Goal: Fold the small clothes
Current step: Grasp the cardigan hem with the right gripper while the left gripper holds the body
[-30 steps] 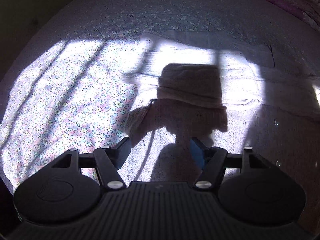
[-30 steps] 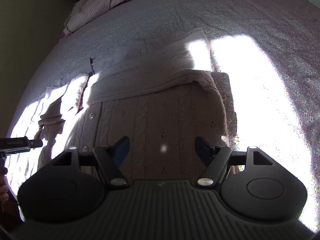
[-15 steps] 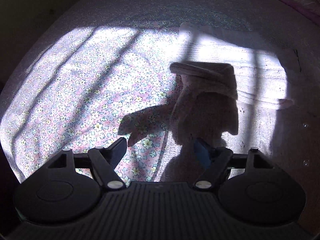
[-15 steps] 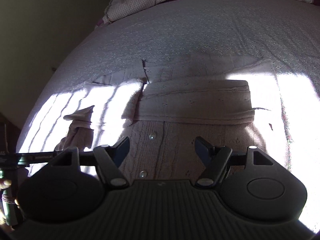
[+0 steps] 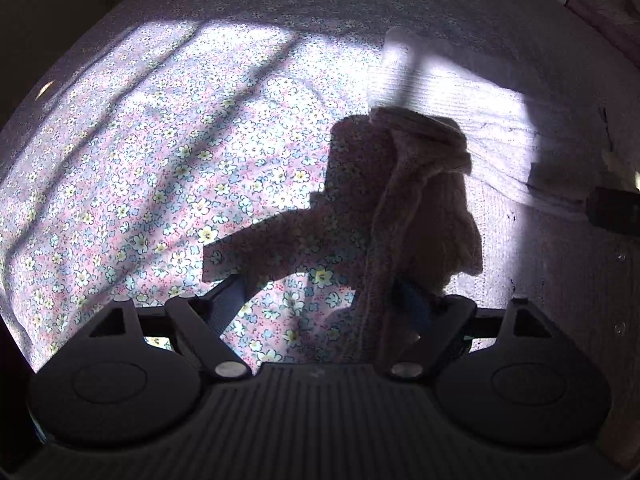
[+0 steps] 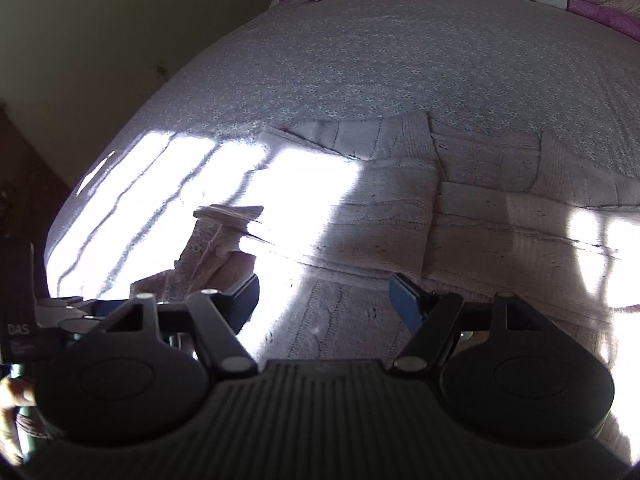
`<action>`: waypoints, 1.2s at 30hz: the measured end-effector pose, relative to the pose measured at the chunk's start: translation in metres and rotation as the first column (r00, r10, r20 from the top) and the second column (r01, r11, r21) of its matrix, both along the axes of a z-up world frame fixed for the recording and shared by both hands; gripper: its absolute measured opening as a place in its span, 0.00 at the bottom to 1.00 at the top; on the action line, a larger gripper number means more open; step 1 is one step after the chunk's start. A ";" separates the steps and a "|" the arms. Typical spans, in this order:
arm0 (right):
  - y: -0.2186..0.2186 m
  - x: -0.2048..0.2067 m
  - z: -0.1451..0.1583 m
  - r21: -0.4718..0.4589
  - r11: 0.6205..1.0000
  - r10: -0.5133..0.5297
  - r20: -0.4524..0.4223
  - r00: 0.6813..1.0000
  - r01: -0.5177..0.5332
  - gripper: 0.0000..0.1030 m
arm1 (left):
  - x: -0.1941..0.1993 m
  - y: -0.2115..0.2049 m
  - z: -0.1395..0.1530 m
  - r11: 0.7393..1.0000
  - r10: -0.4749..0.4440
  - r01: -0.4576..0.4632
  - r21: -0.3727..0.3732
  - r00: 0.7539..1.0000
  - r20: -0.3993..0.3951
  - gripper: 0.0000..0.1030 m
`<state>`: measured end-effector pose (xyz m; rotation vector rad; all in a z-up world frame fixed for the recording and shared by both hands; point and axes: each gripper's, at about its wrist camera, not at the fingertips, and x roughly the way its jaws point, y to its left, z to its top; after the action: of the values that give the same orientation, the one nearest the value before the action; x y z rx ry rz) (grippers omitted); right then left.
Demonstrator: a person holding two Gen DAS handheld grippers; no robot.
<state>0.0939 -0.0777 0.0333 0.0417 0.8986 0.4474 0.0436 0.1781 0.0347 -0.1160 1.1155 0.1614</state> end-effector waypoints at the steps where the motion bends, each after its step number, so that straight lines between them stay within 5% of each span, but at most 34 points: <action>1: 0.010 0.003 -0.002 -0.011 1.000 0.023 0.007 1.000 -0.023 0.71 | 0.000 -0.001 0.000 1.000 -0.005 0.005 0.002 1.000 0.000 0.86; 17: 0.105 0.048 -0.035 -0.091 0.982 0.171 0.049 0.984 -0.166 0.69 | -0.001 0.003 -0.007 0.998 -0.052 0.052 -0.017 0.998 0.017 0.93; 20: 0.111 0.052 -0.039 -0.108 0.980 0.172 0.063 0.983 -0.165 0.56 | -0.001 0.002 -0.007 0.998 -0.054 0.055 -0.018 0.998 0.020 0.93; 22: 0.114 0.055 -0.041 -0.105 0.979 0.184 0.062 0.981 -0.177 0.36 | -0.002 0.003 -0.007 0.998 -0.053 0.053 -0.021 0.998 0.021 0.93; 25: 0.116 0.053 -0.040 -0.112 0.976 0.198 0.076 0.977 -0.189 0.20 | -0.003 0.002 -0.006 0.999 -0.049 0.049 -0.021 0.999 0.023 0.93; 36: 0.083 0.030 0.007 -0.050 0.991 0.132 0.259 0.957 -0.124 0.11 | -0.006 0.000 -0.002 0.999 -0.027 0.027 -0.027 0.999 0.029 0.93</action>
<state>0.1242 0.0054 0.0402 -0.1048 0.6499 0.5451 0.0373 0.1778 0.0327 -0.1269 1.0904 0.1203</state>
